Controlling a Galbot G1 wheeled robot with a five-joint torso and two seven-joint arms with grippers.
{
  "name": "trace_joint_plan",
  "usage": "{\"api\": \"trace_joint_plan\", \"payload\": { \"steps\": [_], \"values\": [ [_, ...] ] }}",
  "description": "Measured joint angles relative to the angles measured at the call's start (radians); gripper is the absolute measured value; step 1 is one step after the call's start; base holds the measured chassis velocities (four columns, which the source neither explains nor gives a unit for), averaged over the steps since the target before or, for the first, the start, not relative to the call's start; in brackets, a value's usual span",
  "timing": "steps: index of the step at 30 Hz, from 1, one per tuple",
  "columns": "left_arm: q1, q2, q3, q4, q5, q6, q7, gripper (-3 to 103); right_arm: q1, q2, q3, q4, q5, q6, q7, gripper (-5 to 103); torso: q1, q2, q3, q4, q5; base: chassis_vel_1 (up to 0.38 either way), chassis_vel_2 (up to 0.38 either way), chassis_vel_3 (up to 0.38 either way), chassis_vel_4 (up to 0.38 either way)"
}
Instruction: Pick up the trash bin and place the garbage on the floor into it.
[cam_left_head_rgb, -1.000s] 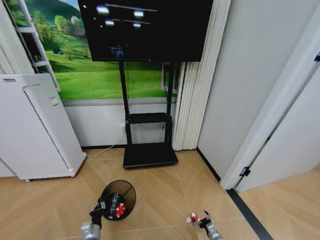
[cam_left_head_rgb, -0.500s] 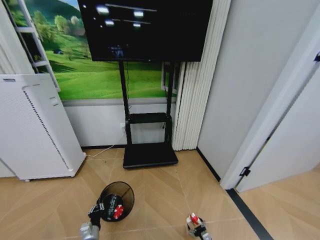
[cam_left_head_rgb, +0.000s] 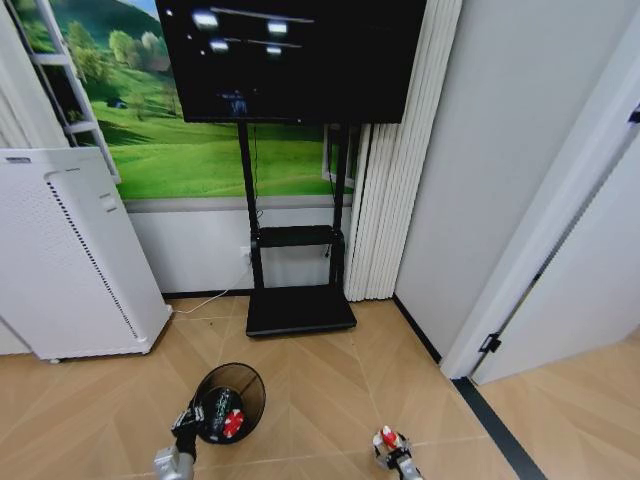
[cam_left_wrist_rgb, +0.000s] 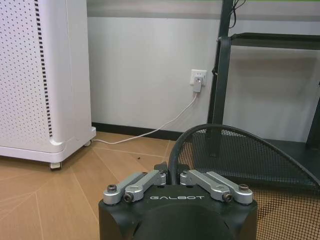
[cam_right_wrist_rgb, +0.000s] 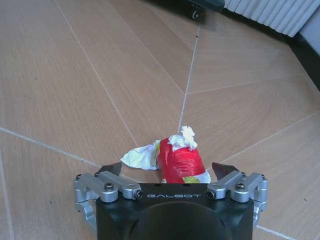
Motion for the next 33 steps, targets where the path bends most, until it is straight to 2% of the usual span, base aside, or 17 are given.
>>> {"api": "trace_joint_plan", "payload": {
  "steps": [2,3,6,9,10,12,14,15,16,17,18,24,27,29,33],
  "values": [
    [0.000,0.000,-0.001,0.000,-0.002,0.000,0.000,6,0.005,0.004,-0.001,-0.010,-0.005,-0.007,0.003,101,0.000,0.000,0.000,0.0000,0.0000,0.000,0.000,0.000,0.000],
    [0.000,0.000,-0.002,0.000,-0.003,0.001,0.000,6,0.008,0.008,-0.002,-0.018,-0.008,-0.011,0.004,91,0.000,0.000,0.000,-0.0001,0.0000,0.000,0.000,0.000,0.000],
    [0.000,0.000,-0.003,0.000,-0.005,0.001,0.000,6,0.010,0.010,-0.004,-0.020,-0.008,-0.013,0.004,86,0.000,0.000,0.000,0.0000,0.0000,0.000,0.000,0.000,0.000],
    [-0.004,-0.001,-0.003,0.006,-0.006,0.001,0.000,6,0.012,0.012,-0.005,-0.022,-0.008,-0.013,0.003,70,0.000,0.000,0.000,0.0000,0.0001,0.000,0.000,0.000,0.000],
    [-0.004,-0.001,-0.003,0.006,-0.006,0.001,0.000,6,0.012,0.012,-0.005,-0.022,-0.008,-0.013,0.003,70,0.000,0.000,0.000,0.0000,0.0001,0.000,0.000,0.000,0.000],
    [-0.009,-0.002,-0.001,0.011,-0.003,0.001,0.000,6,0.012,0.010,-0.005,-0.022,-0.008,-0.013,-0.004,59,0.000,0.000,0.000,0.0000,-0.0001,0.000,0.000,0.000,0.000],
    [-0.010,-0.003,0.001,0.011,-0.002,0.002,0.000,6,0.010,0.009,-0.004,-0.021,-0.008,-0.013,-0.007,59,0.000,0.000,0.000,0.0000,-0.0001,0.000,0.000,0.000,0.000],
    [-0.011,-0.005,0.002,0.005,-0.001,0.005,0.000,6,0.008,0.007,-0.003,-0.021,-0.008,-0.013,-0.014,48,0.000,0.000,0.000,0.0000,-0.0001,0.000,0.000,0.000,0.000],
    [-0.011,-0.005,0.003,0.000,0.000,0.009,-0.001,6,0.006,0.004,-0.002,-0.020,-0.008,-0.012,-0.019,42,0.000,0.000,0.000,0.0000,0.0000,0.000,0.000,0.000,0.000],
    [-0.011,-0.005,0.003,0.000,0.000,0.009,-0.001,6,0.006,0.004,-0.002,-0.020,-0.008,-0.012,-0.019,42,0.000,0.000,0.000,0.0000,0.0000,0.000,0.000,0.000,0.000],
    [-0.011,-0.005,0.003,-0.005,0.000,0.012,-0.001,6,0.003,0.001,0.000,-0.018,-0.008,-0.009,-0.026,37,0.000,0.000,0.000,0.0000,0.0001,0.000,0.000,0.000,0.000],
    [-0.016,-0.004,0.003,-0.004,0.001,0.014,-0.002,6,-0.012,-0.005,0.009,0.009,0.015,0.006,-0.039,25,0.000,0.000,0.000,-0.0002,0.0002,0.000,0.000,0.000,0.000],
    [-0.016,-0.009,0.003,-0.002,0.009,0.014,-0.003,6,-0.025,-0.010,0.009,0.050,0.055,0.021,-0.052,25,0.000,0.000,0.000,-0.0001,0.0001,0.000,0.000,0.000,0.000],
    [-0.016,-0.012,0.004,-0.003,0.016,0.016,-0.005,6,-0.032,-0.015,0.008,0.092,0.088,0.064,-0.066,25,0.000,0.000,0.000,-0.0002,0.0002,0.000,0.000,0.000,0.000],
    [-0.024,-0.014,0.004,-0.002,0.029,0.018,-0.008,6,-0.033,-0.025,0.015,0.137,0.110,0.093,-0.072,25,0.000,0.000,0.000,0.0004,0.0003,0.000,0.000,0.000,0.000]
  ]
}}
